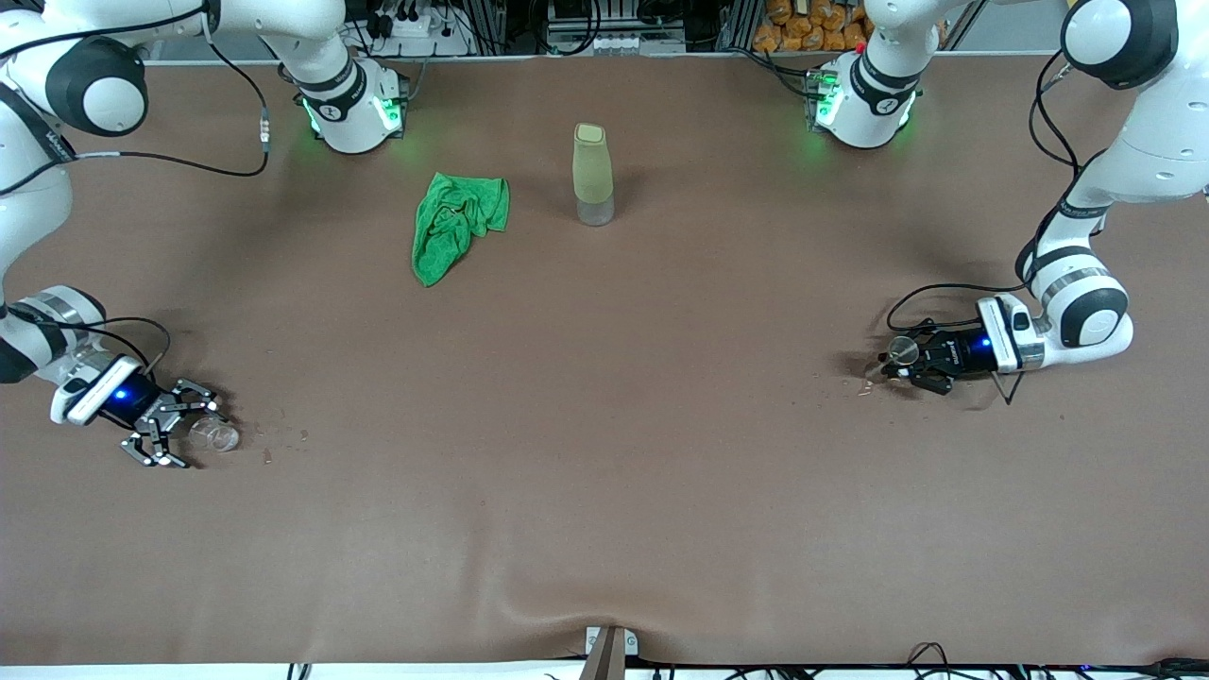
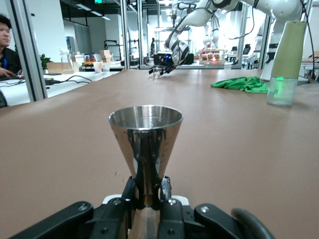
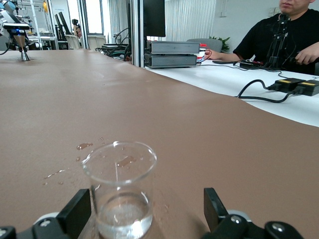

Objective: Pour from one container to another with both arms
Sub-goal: 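Grasp the jigger with the left gripper while the right gripper grasps the beaker, then carry the jigger and the beaker toward each other at table center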

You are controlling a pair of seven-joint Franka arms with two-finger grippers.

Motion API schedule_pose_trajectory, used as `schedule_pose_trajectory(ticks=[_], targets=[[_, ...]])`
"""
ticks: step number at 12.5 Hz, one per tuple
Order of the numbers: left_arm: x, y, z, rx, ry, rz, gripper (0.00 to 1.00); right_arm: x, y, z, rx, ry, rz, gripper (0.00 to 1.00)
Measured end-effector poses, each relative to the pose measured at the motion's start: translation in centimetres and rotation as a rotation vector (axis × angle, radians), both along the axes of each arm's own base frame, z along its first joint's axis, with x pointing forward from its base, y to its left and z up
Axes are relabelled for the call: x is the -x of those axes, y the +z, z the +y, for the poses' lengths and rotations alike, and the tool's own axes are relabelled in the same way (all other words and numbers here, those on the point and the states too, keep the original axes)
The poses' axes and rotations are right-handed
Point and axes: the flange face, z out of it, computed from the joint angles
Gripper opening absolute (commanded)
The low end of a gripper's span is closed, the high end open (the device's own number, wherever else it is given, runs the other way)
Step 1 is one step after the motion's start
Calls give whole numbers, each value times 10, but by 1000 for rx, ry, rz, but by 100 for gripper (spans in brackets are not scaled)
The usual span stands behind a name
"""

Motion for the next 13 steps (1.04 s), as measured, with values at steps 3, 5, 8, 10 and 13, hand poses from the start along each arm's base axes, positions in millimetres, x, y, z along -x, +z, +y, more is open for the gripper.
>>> schedule_pose_trajectory(ticks=[3,5,8,10,13], targets=[[-26,20,-44,45,-41,-30,0,-7,-2,13,-11,-4,-3,100],[-46,34,-81,68,-58,-42,0,-9,-8,22,-26,-7,1,100],[-77,56,-158,39,-112,-32,0,-9,-18,31,-37,2,11,100],[-96,73,-216,26,-97,-26,0,-10,-19,35,-38,7,11,35],[-96,86,-318,71,-32,-15,0,-10,-19,38,-21,34,-41,0]])
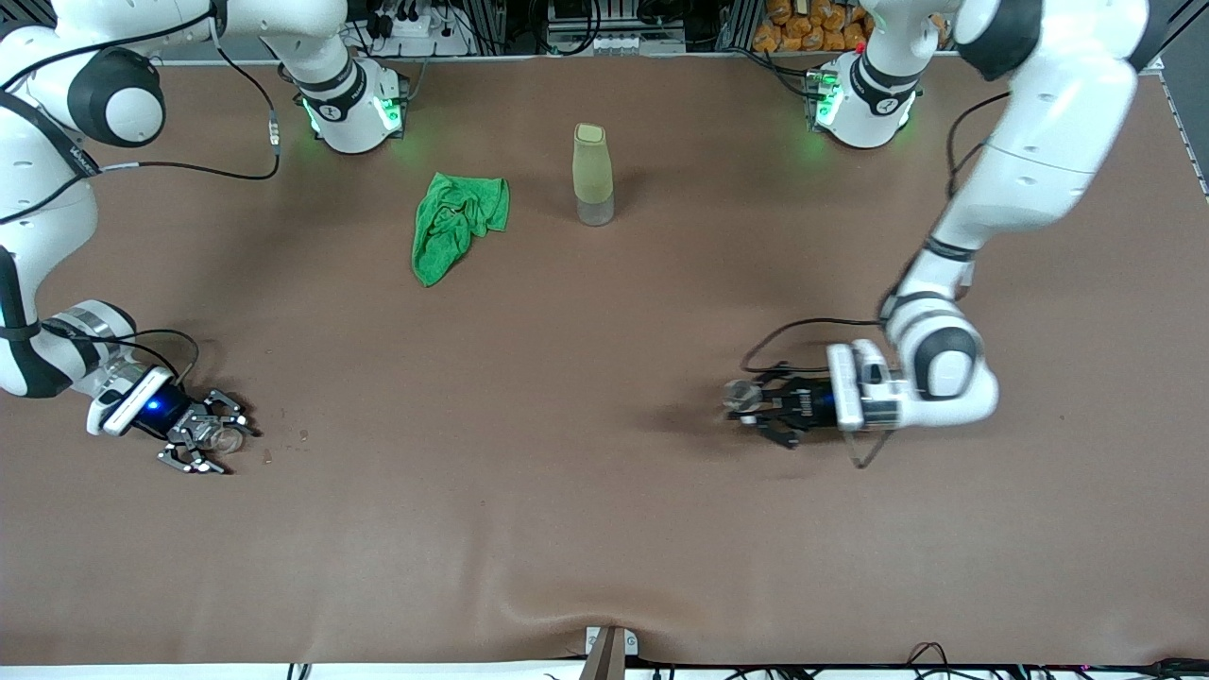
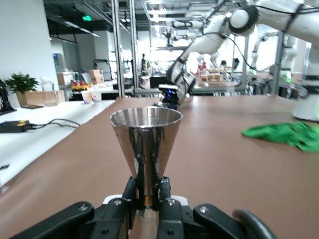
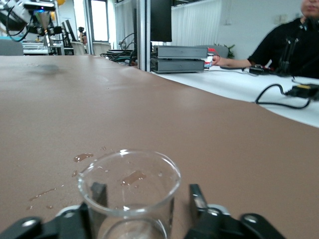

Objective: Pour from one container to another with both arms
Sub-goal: 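Carry the jigger and the beaker toward each other at table center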

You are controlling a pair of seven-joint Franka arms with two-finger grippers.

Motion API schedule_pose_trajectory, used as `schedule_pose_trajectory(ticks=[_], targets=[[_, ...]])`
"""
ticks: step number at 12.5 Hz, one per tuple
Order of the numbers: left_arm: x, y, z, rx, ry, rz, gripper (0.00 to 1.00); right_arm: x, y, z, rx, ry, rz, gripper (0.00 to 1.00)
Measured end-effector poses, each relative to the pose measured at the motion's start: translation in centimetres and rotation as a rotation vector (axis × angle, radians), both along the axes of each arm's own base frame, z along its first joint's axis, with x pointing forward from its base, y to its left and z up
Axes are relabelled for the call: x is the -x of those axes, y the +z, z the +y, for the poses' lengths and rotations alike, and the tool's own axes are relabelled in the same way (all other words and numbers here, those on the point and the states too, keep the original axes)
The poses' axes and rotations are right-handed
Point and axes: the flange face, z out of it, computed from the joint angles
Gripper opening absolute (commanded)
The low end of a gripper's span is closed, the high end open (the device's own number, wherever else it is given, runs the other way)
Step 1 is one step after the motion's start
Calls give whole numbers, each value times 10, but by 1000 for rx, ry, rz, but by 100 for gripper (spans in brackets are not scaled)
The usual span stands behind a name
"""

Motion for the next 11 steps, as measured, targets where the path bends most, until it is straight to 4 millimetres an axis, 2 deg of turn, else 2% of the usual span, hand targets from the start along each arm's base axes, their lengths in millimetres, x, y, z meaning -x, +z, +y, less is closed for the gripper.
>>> schedule_pose_trajectory(ticks=[2,4,6,11], targets=[[12,2,-60,-2,33,15,0,0,0,1,7,8,-19,0],[26,1,-102,-19,72,36,0,1,-1,1,11,11,-26,0],[32,6,-133,-29,112,42,0,1,-2,1,12,12,-29,0],[42,19,-197,-48,217,55,0,-3,5,14,-53,49,-30,0]])
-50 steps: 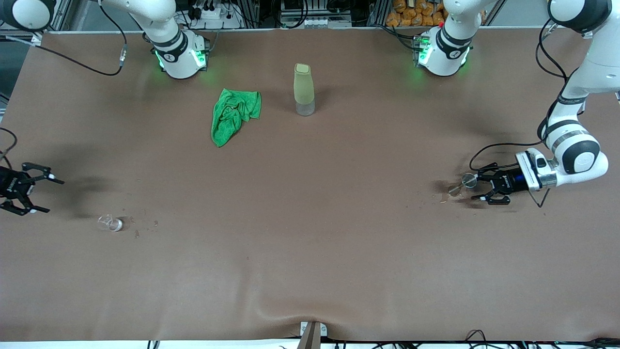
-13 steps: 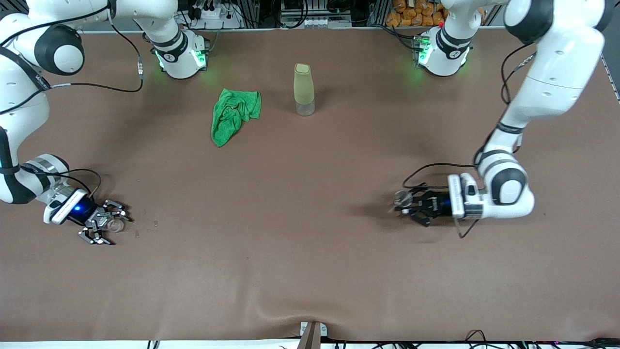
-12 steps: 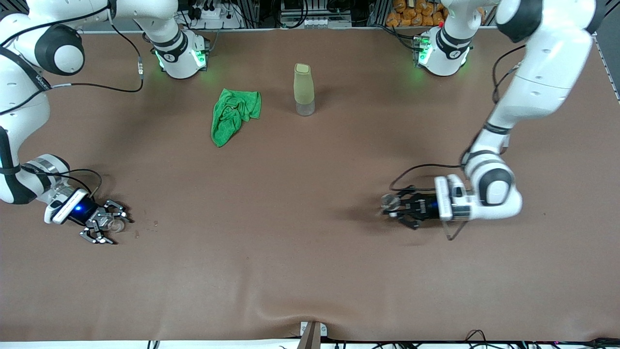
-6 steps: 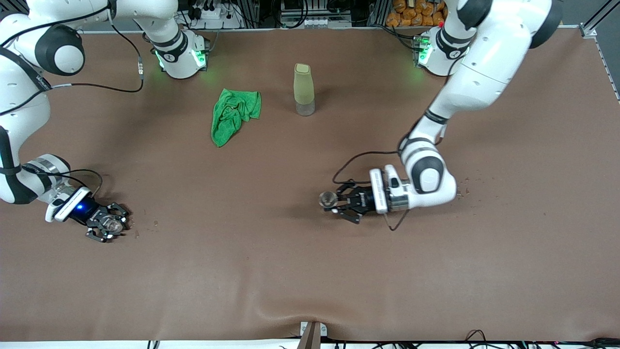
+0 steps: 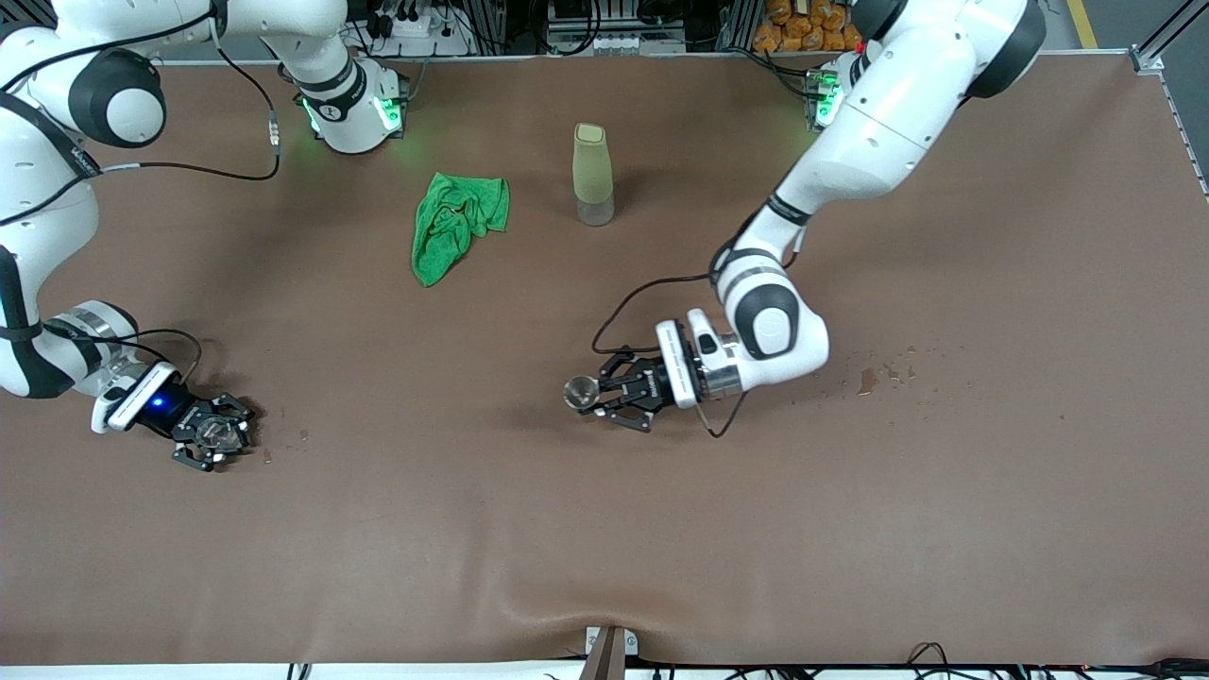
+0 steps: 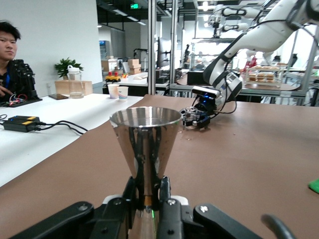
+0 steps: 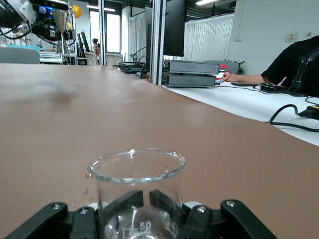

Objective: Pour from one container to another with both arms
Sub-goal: 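Carry the jigger and the beaker toward each other at table center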

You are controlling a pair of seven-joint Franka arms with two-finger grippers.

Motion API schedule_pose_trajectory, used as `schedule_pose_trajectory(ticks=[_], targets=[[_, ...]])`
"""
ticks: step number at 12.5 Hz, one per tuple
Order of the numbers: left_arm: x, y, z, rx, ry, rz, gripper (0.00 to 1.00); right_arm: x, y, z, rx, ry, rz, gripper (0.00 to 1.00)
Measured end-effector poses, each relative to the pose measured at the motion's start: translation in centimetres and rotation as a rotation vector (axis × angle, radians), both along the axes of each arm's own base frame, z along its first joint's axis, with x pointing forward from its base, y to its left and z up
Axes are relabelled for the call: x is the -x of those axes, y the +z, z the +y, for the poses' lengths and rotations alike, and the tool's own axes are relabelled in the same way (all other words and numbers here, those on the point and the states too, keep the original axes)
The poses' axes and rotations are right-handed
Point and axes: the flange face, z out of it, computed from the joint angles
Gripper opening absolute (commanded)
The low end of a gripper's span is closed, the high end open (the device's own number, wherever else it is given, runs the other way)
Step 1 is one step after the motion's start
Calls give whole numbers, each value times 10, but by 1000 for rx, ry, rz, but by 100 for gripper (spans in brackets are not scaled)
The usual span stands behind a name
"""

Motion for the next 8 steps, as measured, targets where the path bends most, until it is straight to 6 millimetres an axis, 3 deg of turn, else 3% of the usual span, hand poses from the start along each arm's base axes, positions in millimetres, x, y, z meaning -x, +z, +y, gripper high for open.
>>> schedule_pose_trajectory(ticks=[4,8], targets=[[0,14,-23,-27,56,42,0,-32,37,42,-53,77,22,0],[2,23,-34,-42,105,115,0,-75,112,115,-88,160,115,0]])
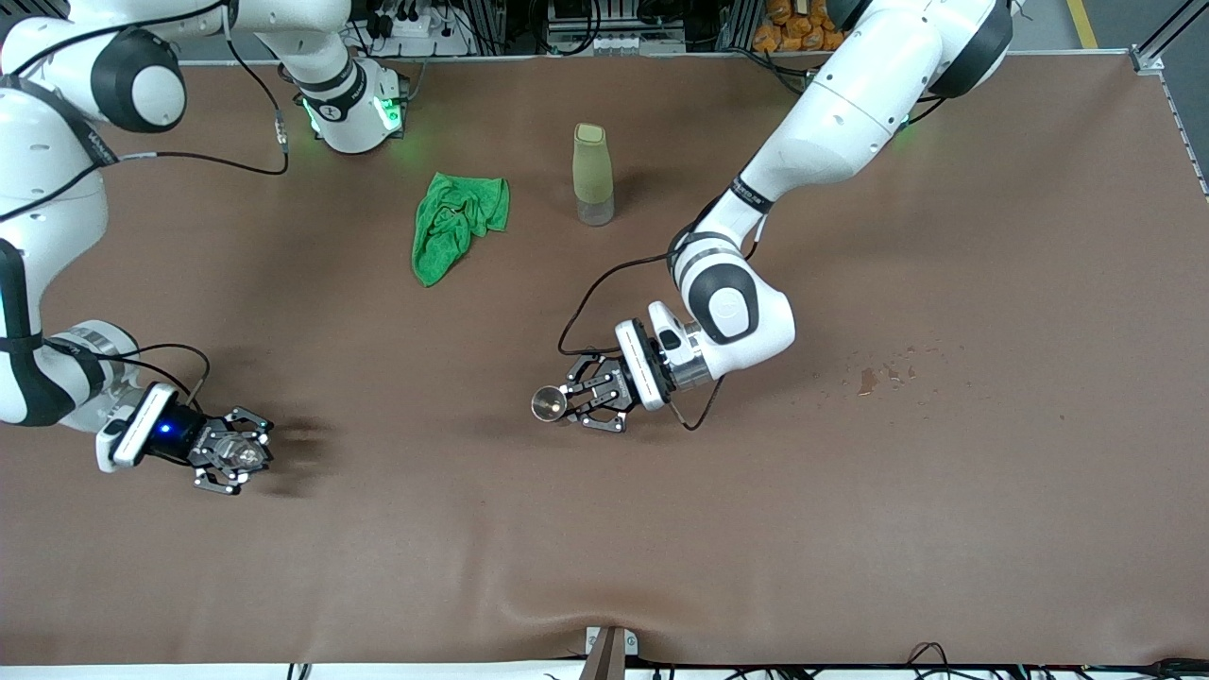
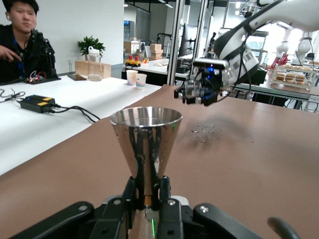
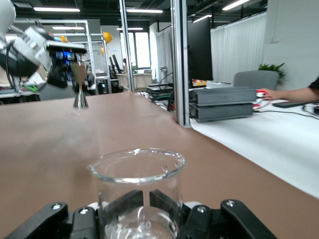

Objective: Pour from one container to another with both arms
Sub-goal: 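Carry the jigger and the beaker toward each other at table center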

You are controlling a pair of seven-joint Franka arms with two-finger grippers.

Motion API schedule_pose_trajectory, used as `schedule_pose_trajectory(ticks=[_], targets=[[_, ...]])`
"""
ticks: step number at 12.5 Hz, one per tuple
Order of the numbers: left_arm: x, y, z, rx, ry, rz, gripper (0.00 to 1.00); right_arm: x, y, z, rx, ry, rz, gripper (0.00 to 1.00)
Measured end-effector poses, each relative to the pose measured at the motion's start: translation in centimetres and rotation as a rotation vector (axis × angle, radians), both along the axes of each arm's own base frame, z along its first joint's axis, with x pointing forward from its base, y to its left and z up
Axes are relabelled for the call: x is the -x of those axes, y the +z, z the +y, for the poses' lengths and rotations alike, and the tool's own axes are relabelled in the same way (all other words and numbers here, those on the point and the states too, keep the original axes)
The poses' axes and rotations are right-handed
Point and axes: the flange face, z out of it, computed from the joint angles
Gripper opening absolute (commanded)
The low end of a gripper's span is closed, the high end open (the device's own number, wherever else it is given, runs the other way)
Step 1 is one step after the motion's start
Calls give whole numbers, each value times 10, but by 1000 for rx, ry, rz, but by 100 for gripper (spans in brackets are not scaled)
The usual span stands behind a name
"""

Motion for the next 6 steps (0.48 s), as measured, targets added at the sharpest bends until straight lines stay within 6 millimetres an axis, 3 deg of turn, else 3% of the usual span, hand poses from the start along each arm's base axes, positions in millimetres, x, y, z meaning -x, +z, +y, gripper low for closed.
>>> schedule_pose_trajectory(ticks=[6], targets=[[5,7,-14,-9,21,32,0,-36,106,121,-56,83,150,0]])
